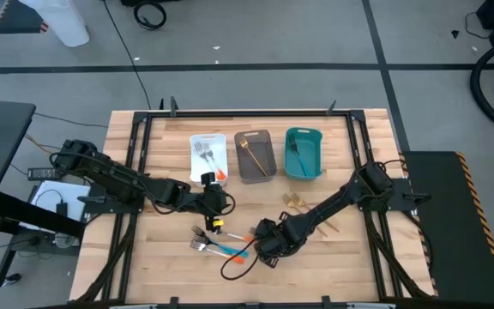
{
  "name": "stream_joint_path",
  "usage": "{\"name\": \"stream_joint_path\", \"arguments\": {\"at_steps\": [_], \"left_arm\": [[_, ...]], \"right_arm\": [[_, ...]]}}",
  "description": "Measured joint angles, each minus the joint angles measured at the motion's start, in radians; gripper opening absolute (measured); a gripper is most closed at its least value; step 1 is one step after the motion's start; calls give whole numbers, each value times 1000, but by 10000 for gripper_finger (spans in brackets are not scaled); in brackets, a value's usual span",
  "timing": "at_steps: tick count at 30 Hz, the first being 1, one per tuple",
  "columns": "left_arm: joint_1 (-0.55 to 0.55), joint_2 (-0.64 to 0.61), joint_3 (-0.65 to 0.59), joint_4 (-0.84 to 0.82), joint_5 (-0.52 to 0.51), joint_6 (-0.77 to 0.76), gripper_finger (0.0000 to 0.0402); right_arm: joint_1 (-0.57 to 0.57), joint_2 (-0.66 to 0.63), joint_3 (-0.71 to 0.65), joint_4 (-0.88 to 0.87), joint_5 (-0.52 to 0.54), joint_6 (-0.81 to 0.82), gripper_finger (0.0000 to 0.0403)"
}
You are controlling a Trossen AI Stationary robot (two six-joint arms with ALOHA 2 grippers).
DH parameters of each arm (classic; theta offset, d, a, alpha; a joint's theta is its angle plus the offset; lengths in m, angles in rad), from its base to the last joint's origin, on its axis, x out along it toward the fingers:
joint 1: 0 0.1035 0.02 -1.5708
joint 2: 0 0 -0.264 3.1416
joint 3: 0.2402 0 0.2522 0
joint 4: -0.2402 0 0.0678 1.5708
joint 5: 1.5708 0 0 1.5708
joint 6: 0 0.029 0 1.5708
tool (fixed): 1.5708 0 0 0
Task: Sort silverware by color (type)
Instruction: Put the blue fork into the green bin
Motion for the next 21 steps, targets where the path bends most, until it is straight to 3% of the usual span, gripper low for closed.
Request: {"name": "stream_joint_path", "arguments": {"at_steps": [12,21], "left_arm": [[0,0,0,-5,0,0,146],[0,0,0,-6,0,-1,146]], "right_arm": [[-12,-115,-1,-105,88,-39,23],[-55,-206,-1,-252,225,-35,23]]}}
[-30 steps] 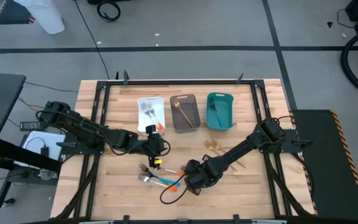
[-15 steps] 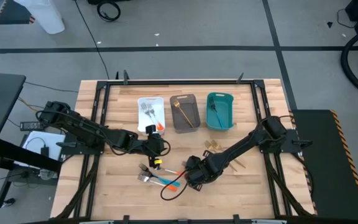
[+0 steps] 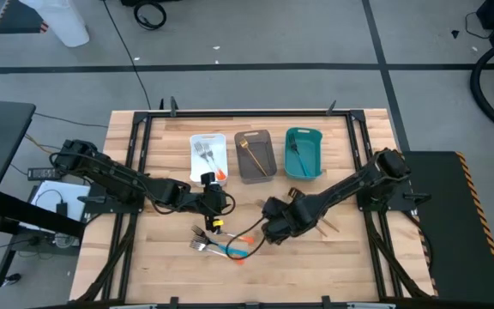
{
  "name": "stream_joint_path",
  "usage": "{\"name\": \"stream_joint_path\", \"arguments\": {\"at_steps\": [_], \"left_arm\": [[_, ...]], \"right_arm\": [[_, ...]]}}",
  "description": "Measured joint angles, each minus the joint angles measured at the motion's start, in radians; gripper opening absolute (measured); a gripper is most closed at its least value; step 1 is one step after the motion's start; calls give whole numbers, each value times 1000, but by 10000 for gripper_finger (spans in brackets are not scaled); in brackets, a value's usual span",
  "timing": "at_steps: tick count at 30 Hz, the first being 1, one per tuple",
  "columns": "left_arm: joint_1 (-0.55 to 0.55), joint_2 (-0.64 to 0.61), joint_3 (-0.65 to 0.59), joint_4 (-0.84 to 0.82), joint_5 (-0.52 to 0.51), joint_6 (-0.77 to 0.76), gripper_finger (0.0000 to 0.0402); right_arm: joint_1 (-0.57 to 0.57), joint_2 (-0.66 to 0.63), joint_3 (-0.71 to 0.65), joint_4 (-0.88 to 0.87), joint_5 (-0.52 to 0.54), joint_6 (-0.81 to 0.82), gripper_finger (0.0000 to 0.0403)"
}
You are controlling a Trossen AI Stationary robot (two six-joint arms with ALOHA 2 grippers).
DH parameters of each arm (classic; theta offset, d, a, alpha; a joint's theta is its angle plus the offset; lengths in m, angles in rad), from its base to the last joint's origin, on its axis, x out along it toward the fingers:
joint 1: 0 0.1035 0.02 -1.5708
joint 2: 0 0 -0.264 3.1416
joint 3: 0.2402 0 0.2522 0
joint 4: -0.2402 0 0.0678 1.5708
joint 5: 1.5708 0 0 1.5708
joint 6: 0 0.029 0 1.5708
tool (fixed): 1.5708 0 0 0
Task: Sort silverware by color (type)
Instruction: Put the blue fork into the green bin
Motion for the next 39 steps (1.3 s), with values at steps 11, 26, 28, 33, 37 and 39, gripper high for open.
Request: {"name": "stream_joint_path", "arguments": {"at_steps": [11,26,28,33,37,39], "left_arm": [[0,0,0,0,0,0,146],[0,0,0,0,0,0,146],[0,0,0,0,0,0,146],[0,0,0,0,0,0,146],[0,0,0,2,0,0,146],[0,0,0,2,0,0,146]], "right_arm": [[-75,-131,0,-197,154,6,23],[-222,-360,-100,-308,325,50,18],[-246,-390,-142,-284,325,49,18],[-319,-458,-253,-165,325,-3,17],[-397,-491,-338,-29,324,-78,17],[-436,-503,-381,37,317,-109,17]]}}
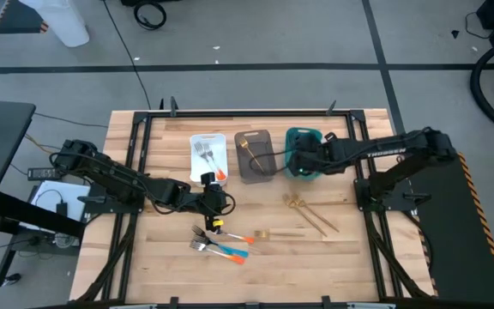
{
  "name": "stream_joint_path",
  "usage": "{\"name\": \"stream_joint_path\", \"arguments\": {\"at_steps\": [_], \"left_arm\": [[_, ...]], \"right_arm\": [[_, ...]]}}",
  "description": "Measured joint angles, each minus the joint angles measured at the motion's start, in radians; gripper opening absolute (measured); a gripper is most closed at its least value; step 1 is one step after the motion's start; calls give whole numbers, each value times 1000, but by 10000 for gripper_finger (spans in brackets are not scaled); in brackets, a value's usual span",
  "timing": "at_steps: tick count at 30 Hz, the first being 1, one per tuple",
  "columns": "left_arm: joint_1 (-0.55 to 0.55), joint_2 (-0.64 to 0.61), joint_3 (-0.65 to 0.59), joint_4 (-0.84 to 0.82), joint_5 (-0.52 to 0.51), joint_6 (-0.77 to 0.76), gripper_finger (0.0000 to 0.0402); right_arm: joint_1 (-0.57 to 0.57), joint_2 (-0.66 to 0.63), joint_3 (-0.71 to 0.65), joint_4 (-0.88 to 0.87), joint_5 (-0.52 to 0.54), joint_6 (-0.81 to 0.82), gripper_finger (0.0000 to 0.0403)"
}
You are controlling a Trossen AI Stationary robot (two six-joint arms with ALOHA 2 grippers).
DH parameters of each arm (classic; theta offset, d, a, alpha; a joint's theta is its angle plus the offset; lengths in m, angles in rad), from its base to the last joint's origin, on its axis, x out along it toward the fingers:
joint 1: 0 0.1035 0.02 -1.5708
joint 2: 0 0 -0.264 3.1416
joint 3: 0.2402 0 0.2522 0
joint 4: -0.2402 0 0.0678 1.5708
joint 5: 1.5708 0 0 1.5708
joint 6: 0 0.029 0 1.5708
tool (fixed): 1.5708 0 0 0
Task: Sort silverware by color (type)
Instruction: Put the blue fork into the green bin
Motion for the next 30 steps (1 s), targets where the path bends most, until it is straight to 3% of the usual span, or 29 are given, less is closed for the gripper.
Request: {"name": "stream_joint_path", "arguments": {"at_steps": [15,22,30], "left_arm": [[0,0,0,0,0,0,146],[0,0,0,0,0,0,146],[0,0,0,0,0,0,146]], "right_arm": [[-214,-49,-315,434,-168,-96,17],[-287,-49,-377,555,-274,-125,17],[-355,-49,-386,564,-388,-137,18]]}}
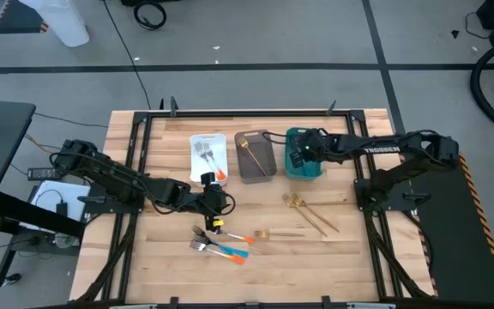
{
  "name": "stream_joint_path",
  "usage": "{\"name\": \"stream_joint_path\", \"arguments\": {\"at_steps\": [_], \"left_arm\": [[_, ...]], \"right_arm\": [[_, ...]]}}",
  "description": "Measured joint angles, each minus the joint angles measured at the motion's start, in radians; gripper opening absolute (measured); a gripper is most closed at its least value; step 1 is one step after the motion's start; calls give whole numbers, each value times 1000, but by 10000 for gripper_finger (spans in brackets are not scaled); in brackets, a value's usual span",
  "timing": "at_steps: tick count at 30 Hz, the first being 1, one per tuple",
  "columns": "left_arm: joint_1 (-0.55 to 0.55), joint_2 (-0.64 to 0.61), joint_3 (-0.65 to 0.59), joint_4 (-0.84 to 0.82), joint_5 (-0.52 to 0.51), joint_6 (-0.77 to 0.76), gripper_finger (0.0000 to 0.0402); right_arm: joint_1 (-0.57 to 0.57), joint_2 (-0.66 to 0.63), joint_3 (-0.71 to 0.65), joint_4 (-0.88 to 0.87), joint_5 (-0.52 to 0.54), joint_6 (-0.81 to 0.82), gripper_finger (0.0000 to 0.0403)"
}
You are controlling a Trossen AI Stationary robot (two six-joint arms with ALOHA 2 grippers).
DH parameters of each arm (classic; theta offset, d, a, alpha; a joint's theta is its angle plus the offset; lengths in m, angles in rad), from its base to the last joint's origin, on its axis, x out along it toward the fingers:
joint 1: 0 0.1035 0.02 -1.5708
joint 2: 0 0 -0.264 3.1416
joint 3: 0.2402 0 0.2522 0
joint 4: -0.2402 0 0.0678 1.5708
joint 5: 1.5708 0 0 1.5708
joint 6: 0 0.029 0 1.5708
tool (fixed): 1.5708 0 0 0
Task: Sort silverware by color (type)
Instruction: Put the blue fork into the green bin, then put the gold fork into the black bin
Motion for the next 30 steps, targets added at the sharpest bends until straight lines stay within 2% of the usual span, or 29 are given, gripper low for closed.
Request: {"name": "stream_joint_path", "arguments": {"at_steps": [4,13,18,30], "left_arm": [[0,0,0,0,0,0,146],[0,0,0,0,0,0,146],[0,0,0,0,0,0,146],[0,0,0,0,0,0,146]], "right_arm": [[-29,0,0,0,-65,-25,29],[-43,0,0,0,-68,-41,76],[-43,-8,9,-4,-103,-69,97],[45,-139,72,-21,-86,-98,103]]}}
